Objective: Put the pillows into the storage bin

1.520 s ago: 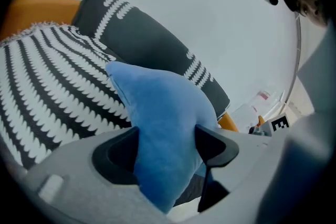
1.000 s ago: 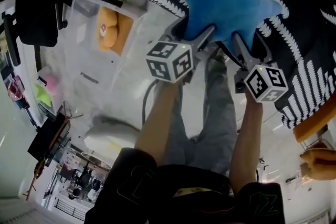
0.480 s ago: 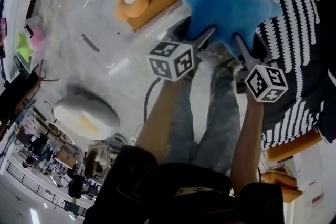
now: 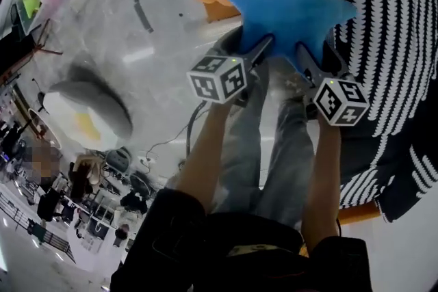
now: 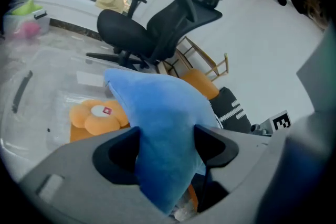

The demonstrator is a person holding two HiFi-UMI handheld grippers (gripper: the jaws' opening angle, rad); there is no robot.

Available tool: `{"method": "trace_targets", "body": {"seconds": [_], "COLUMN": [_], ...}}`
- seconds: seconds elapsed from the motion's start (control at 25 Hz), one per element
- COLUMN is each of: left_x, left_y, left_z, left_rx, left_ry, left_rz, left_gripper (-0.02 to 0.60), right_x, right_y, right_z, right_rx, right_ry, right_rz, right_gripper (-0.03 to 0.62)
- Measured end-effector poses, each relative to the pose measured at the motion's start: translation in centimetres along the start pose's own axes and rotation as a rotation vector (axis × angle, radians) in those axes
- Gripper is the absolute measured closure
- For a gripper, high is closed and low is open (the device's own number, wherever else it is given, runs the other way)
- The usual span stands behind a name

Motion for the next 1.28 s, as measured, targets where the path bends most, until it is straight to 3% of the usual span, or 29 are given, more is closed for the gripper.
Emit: {"method": "trace_targets", "body": {"seconds": [0.2,0.32,0.4,0.44,0.48,0.56,0.6,0.76,0.8,0.84,0.88,0.92,1.28], "left_x": [-7.0,-10.3,-11.7,-12.0,-12.2,-12.2,-12.1,-10.1,-9.5,-8.8,-8.1,-7.3,1.7], "left_y": [-5.2,-7.6,-8.7,-9.0,-9.2,-9.5,-9.7,-10.4,-10.4,-10.5,-10.5,-10.5,-9.1], "left_z": [1.9,2.7,3.5,4.0,4.5,5.5,6.0,7.9,8.1,8.1,8.0,8.0,9.5], "left_rx": [0.068,0.126,0.176,0.192,0.195,0.175,0.176,0.213,0.213,0.204,0.192,0.182,0.184], "left_ry": [-0.086,-0.098,-0.05,0.009,0.084,0.187,0.2,0.22,0.232,0.244,0.256,0.268,0.36], "left_rz": [0.09,0.131,0.165,0.183,0.197,0.199,0.184,0.085,0.068,0.054,0.044,0.035,-0.042], "left_gripper": [0.239,0.238,0.238,0.244,0.289,0.302,0.307,0.481,0.536,0.572,0.572,0.572,0.572], "right_x": [-7.0,-10.2,-11.5,-12.0,-12.5,-13.7,-14.3,-15.4,-15.2,-15.0,-14.7,-14.3,-12.1], "right_y": [5.9,8.7,10.2,10.8,11.4,12.0,12.0,11.2,10.7,9.9,9.1,8.3,-0.6], "right_z": [0.4,0.4,0.7,1.1,1.7,3.0,3.6,4.5,4.7,5.0,5.2,5.4,9.5], "right_rx": [-0.084,-0.111,-0.122,-0.12,-0.109,-0.068,-0.053,-0.061,-0.055,-0.042,-0.027,-0.014,0.11], "right_ry": [-0.086,-0.124,-0.141,-0.147,-0.155,-0.18,-0.195,-0.239,-0.241,-0.24,-0.237,-0.233,-0.231], "right_rz": [0.084,0.118,0.134,0.14,0.144,0.16,0.169,0.176,0.169,0.159,0.148,0.14,0.118], "right_gripper": [0.306,0.306,0.299,0.288,0.281,0.295,0.295,0.304,0.344,0.442,0.511,0.53,0.589]}}
Point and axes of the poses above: the fingertips, and each gripper's own axes: y forward along the fingers, x to its right, z out of its top, the point moved 2 cm from there along -y, backward along the fingers, and after that the axes turned 3 degrees about -z, right-handed, at the moved point
